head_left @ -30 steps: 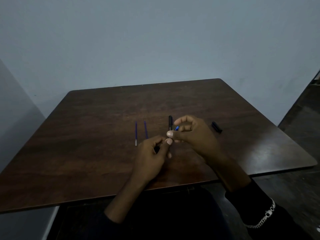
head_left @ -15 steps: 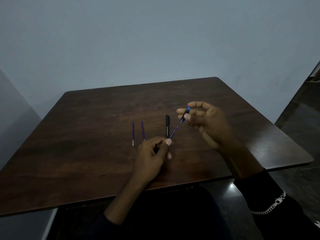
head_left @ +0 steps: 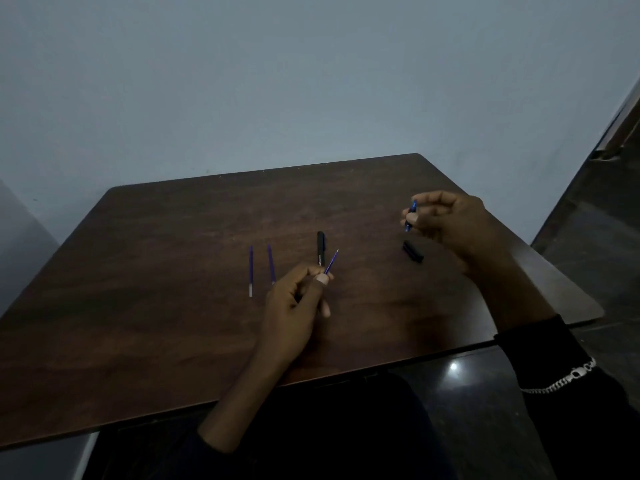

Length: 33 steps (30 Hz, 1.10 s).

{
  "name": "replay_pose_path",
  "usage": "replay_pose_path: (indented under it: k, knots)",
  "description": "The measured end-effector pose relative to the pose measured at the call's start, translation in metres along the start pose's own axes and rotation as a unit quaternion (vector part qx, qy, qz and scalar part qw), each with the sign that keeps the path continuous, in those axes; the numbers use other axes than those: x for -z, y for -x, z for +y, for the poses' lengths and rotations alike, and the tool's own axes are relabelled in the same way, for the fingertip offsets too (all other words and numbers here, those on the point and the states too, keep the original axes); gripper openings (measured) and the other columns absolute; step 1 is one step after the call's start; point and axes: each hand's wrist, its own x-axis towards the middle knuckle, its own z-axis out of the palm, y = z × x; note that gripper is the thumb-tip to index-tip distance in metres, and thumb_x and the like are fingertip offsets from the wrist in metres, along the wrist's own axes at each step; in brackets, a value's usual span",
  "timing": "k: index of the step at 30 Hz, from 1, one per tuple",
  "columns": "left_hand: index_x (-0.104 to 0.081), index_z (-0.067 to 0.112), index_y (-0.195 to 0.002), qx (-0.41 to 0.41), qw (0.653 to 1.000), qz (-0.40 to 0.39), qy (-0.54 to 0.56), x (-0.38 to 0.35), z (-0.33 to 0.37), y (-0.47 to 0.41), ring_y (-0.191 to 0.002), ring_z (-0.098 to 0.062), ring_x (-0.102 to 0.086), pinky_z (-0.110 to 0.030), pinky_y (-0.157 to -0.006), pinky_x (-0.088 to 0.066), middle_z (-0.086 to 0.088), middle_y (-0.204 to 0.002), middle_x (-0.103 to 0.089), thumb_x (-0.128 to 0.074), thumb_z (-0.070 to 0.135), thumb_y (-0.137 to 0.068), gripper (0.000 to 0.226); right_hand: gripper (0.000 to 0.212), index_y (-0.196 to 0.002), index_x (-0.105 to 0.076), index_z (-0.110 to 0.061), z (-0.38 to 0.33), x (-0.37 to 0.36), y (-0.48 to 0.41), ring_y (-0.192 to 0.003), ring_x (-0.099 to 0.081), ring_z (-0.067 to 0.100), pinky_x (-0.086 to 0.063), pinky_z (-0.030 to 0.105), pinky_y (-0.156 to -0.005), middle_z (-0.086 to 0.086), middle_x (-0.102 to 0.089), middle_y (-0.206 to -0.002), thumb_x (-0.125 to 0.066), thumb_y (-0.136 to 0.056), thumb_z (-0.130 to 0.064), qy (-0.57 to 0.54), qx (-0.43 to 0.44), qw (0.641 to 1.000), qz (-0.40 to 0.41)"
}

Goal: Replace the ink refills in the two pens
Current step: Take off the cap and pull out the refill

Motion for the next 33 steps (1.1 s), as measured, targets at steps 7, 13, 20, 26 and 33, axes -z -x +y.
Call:
replay_pose_path:
  k: [7,13,20,26,33]
  knots:
    - [-0.071,0.029,-0.091,0.000,1.000,-0.002,0.015,-0.003,-0.003,-0.004,-0.044,-0.012,-0.039,-0.024,-0.047,-0.031,-0.008,-0.056,-0.064,-0.055,0.040,-0.098,0.021,0.010,-0.080,-0.077,-0.005,0.030,0.023,-0.038,-0.077,-0.069,0.018,-0.060,0.036,-0.073,0.011,-0.078,-0.099,-0.082,-0.077,0.003,0.273,-0.056,0.959,0.047]
    - [-0.072,0.027,-0.091,-0.003,1.000,0.002,0.009,-0.002,-0.002,-0.005,-0.044,-0.010,-0.041,-0.023,-0.046,-0.033,-0.009,-0.056,-0.064,-0.055,0.037,-0.099,0.021,0.019,-0.070,-0.073,-0.015,0.042,0.021,-0.051,-0.065,-0.065,0.010,-0.050,0.021,-0.055,0.004,-0.075,-0.088,-0.087,-0.078,-0.006,0.354,-0.081,0.931,0.018]
    - [-0.073,0.021,-0.094,-0.007,1.000,0.004,0.004,-0.001,0.000,-0.004,-0.044,-0.009,-0.040,-0.021,-0.046,-0.032,-0.013,-0.058,-0.064,-0.056,0.031,-0.101,0.021,0.008,-0.077,-0.078,-0.009,0.048,0.018,-0.050,-0.063,-0.064,0.007,-0.049,0.019,-0.053,0.000,-0.072,-0.085,-0.084,-0.082,-0.007,0.373,-0.062,0.925,0.025]
    - [-0.072,0.022,-0.094,-0.002,1.000,0.000,0.012,0.000,0.000,-0.003,-0.044,-0.011,-0.040,-0.022,-0.046,-0.031,-0.010,-0.058,-0.064,-0.055,0.033,-0.101,0.022,0.010,-0.086,-0.080,0.002,0.051,0.022,-0.049,-0.062,-0.068,0.019,-0.061,0.030,-0.060,0.012,-0.076,-0.085,-0.075,-0.089,-0.006,0.326,-0.062,0.942,0.051]
    - [-0.073,0.024,-0.094,0.010,1.000,0.005,0.026,0.002,-0.003,-0.003,-0.042,-0.007,-0.038,-0.019,-0.045,-0.031,-0.007,-0.055,-0.062,-0.056,0.038,-0.098,0.022,0.018,-0.091,-0.075,0.003,0.051,0.021,-0.045,-0.066,-0.067,0.021,-0.056,0.030,-0.058,0.014,-0.070,-0.075,-0.065,-0.098,-0.011,0.257,-0.071,0.961,0.081]
